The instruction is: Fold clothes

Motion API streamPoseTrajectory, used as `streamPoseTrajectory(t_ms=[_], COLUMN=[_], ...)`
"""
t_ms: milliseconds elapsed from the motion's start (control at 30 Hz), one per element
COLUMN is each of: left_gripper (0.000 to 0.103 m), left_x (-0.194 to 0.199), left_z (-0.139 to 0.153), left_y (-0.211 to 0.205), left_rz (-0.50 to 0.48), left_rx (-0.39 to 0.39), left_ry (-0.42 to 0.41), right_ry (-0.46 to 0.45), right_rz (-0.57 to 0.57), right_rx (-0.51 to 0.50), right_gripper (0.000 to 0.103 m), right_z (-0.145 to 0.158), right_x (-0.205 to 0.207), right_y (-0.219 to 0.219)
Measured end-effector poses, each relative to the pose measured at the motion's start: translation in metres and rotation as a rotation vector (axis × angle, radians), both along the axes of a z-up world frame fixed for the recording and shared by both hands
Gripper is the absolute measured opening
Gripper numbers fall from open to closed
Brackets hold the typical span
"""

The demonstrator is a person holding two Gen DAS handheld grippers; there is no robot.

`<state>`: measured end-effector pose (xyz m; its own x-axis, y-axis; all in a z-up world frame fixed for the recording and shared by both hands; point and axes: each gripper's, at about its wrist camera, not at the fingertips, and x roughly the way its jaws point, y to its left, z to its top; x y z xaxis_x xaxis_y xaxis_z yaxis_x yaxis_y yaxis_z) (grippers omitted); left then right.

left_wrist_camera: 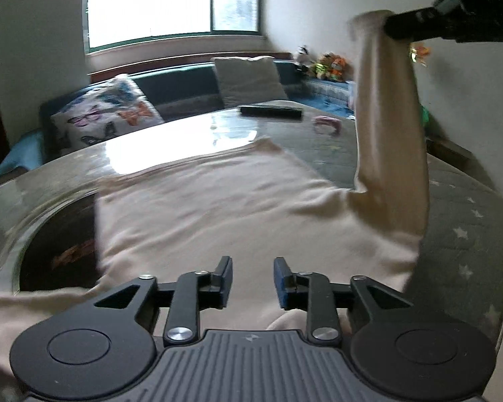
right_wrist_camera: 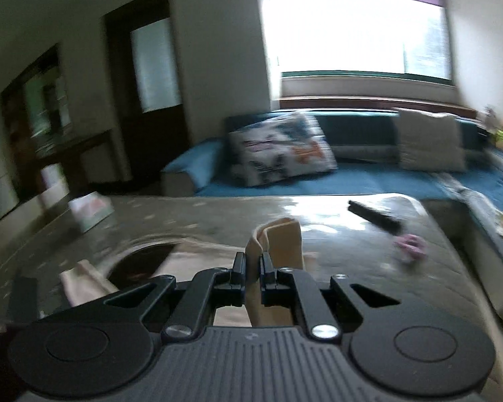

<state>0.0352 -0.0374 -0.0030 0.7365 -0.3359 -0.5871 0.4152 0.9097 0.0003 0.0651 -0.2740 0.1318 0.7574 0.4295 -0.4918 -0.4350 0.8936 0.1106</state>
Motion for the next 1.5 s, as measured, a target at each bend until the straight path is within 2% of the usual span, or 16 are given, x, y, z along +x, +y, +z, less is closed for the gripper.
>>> streamPoseTrajectory(t_ms=[233, 333, 500, 667, 767, 833, 900, 967, 1100, 1267, 1400, 1500], left_gripper=[0.051, 0.055, 0.057, 0.057, 0.055, 0.047, 0.032, 0.025, 0.019, 0.018, 0.021, 0.021], left_x=[-0.024, -0.028, -0.033, -0.033, -0.027, -0.022, -0.015, -0.009, 0.000, 0.011, 0.011, 0.009], left_z=[0.000, 0.002, 0.008, 0.018, 0.017, 0.013, 0.008, 0.003, -0.004, -0.015, -0.011, -0.007], left_y=[0.043, 0.052, 0.058, 0.051, 0.045, 0.040, 0.035, 0.032, 0.029, 0.029, 0.042, 0.058], left_rz=[0.096, 0.128, 0.159, 0.161, 0.149, 0.139, 0.128, 0.119, 0.108, 0.137, 0.172, 0.219], left_rx=[-0.014, -0.017, -0.017, -0.018, -0.016, -0.008, 0.001, 0.009, 0.024, 0.068, 0.051, 0.040], left_ry=[-0.015, -0.015, -0.022, -0.060, -0.061, -0.047, -0.030, -0.012, 0.007, 0.018, 0.016, 0.016], right_ry=[0.085, 0.144, 0.174, 0.235, 0.280, 0.294, 0.310, 0.321, 0.278, 0.273, 0.267, 0.257], right_rz=[0.170, 0.220, 0.233, 0.178, 0.143, 0.116, 0.088, 0.079, 0.075, 0.061, 0.044, 0.118], right_rx=[-0.040, -0.044, -0.087, -0.171, -0.221, -0.242, -0.251, -0.228, -0.192, -0.185, -0.199, -0.210], right_gripper=[0.007, 0.014, 0.017, 0.017, 0.017, 0.017, 0.017, 0.017, 0.017, 0.017, 0.017, 0.019], right_z=[-0.033, -0.052, -0.064, -0.090, -0.112, -0.124, -0.135, -0.136, -0.127, -0.137, -0.140, -0.139], right_x=[0.010, 0.010, 0.006, 0.010, 0.011, 0.010, 0.011, 0.012, 0.023, 0.045, 0.050, 0.043], right_y=[0.086, 0.106, 0.102, 0.066, 0.046, 0.036, 0.025, 0.016, 0.012, 0.019, 0.018, 0.039])
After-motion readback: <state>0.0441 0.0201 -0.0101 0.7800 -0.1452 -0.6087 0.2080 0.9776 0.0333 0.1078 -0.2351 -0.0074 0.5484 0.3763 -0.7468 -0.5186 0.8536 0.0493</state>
